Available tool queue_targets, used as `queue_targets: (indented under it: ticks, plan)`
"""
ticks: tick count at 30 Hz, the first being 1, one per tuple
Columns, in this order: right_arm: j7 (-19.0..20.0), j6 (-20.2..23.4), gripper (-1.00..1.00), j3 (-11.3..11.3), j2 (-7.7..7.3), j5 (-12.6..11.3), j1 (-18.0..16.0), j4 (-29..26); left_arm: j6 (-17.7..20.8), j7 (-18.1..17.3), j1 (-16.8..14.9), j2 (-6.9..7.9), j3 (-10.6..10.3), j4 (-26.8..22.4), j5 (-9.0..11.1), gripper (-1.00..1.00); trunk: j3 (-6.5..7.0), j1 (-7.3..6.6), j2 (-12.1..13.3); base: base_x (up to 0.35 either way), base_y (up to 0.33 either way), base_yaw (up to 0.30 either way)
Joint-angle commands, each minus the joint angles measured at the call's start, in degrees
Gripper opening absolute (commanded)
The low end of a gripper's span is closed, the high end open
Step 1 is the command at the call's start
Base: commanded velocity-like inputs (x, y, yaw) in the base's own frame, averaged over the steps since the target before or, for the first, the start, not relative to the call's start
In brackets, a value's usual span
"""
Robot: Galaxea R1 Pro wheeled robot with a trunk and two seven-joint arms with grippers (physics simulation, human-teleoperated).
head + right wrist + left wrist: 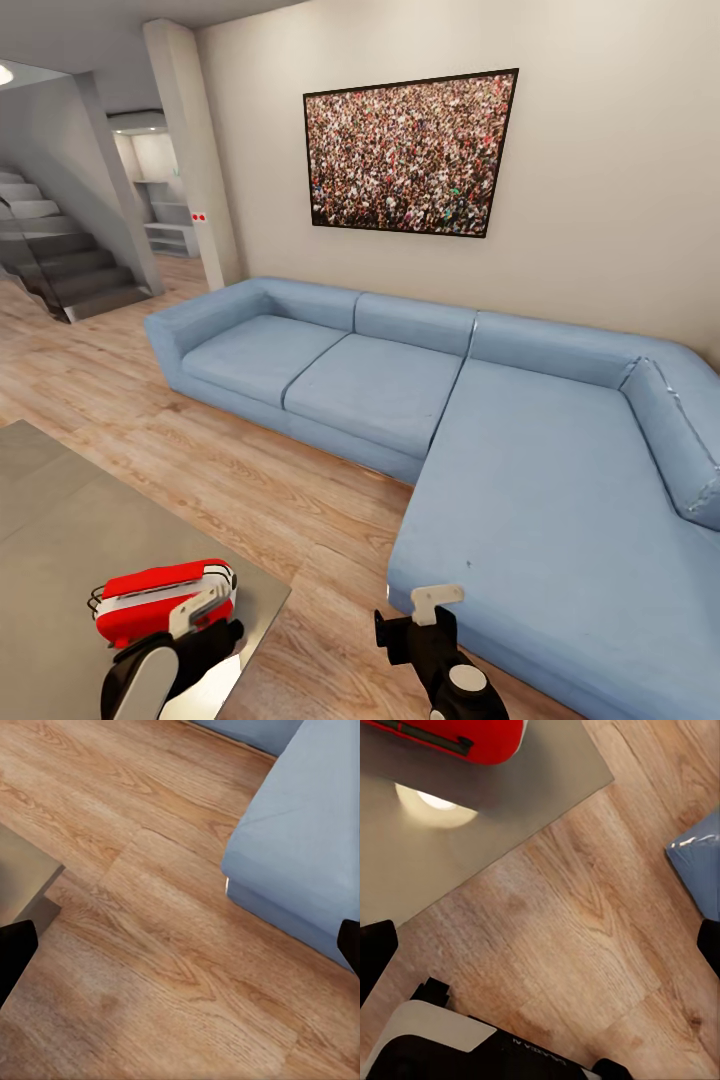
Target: Turn on the radio receiver that's on the table in the living room.
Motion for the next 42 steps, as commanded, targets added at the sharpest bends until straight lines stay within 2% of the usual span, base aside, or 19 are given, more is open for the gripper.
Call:
queue_targets:
  ticks: [1, 5, 13, 21, 37, 42]
  plan:
    - [0.0, 0.0, 1.0, 0.0, 0.0, 0.0, 0.0, 0.0, 0.01, -0.04, 0.09, 0.1, 0.02, 0.06, 0.76, 1.0, 0.0, 0.0, 0.0, 0.007, -0.033, 0.0]
    - [0.0, 0.0, 1.0, -0.01, 0.0, 0.0, 0.0, 0.0, 0.03, -0.46, 0.22, 0.32, 0.08, 0.15, 1.8, 1.0, 0.0, 0.0, 0.0, 0.066, -0.162, 0.0]
    - [0.0, 0.07, 1.0, -0.01, 0.0, -0.06, 0.0, 0.0, 0.07, -1.62, 0.27, 0.39, 0.09, 0.74, 2.07, 1.0, 0.0, 0.0, 0.0, 0.136, -0.28, 0.0]
    - [0.05, 0.19, 1.0, -0.01, 0.0, -0.09, 0.0, 0.0, 0.08, -1.67, 0.27, 0.39, 0.09, 0.86, 1.98, 1.0, 0.0, 0.0, 0.0, 0.012, -0.052, 0.02]
    - [-0.09, 0.25, 1.0, -0.1, 0.0, -0.01, 0.0, 0.0, 0.15, -1.67, 0.27, 0.39, 0.01, 0.87, 1.92, 1.0, 0.0, 0.0, 0.0, 0.0, -0.287, 0.274]
    - [-0.02, 0.02, 1.0, -0.24, 0.0, -0.08, 0.0, 0.0, 0.16, -1.67, 0.27, 0.37, 0.06, 0.87, 2.05, 1.0, -0.04, 0.0, 0.0, 0.0, -0.113, 0.256]
